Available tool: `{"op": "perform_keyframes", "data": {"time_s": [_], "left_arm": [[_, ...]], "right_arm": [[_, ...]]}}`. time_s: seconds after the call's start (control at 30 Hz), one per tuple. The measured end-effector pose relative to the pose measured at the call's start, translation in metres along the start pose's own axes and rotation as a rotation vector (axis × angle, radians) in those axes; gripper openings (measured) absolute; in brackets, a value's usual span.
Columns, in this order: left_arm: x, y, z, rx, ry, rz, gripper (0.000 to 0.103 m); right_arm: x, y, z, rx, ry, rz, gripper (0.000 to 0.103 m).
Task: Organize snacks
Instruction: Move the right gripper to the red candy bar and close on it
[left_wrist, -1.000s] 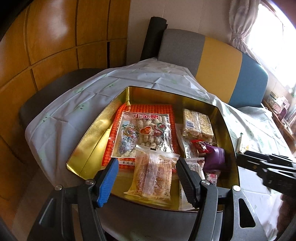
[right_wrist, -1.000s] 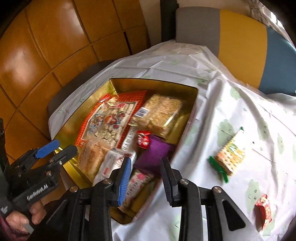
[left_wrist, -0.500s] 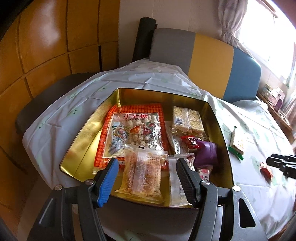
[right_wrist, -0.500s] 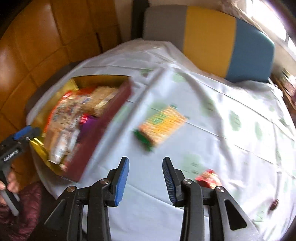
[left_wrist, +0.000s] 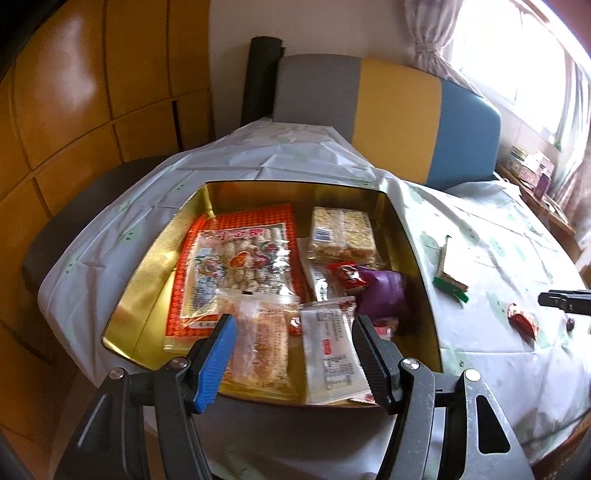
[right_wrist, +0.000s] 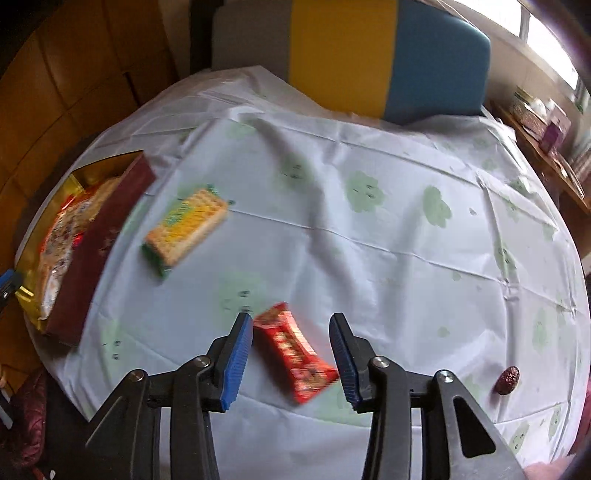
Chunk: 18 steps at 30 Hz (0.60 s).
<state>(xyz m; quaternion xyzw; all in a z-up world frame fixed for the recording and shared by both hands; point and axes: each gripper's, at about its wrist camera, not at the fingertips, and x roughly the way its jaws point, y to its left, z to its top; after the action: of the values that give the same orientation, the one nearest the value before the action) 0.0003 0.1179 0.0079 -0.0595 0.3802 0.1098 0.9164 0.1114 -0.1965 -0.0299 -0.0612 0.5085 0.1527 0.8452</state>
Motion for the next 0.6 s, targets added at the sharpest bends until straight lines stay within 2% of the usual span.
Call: {"op": "perform_keyframes", "data": {"time_s": [0.17,0.33,0.6], "left_arm": [[-0.003,-0.013,0.000,0.039,0.000,-0.028,0.065],[-0.004,-0.026,0.000,0.068,0.009,-0.072,0.065],[-0.009,-0.050,0.001,0.138,0.009,-0.132,0.065]], "right_arm": [[0.018,-0.014,-0.006,0.035,0.053,0.010,0.045],[0.026,0.005,-0.011,-0.067,0.097,0.040,0.045],[0.047,0.020,-0.015,-0.179,0.151,-0.034,0.045]]}}
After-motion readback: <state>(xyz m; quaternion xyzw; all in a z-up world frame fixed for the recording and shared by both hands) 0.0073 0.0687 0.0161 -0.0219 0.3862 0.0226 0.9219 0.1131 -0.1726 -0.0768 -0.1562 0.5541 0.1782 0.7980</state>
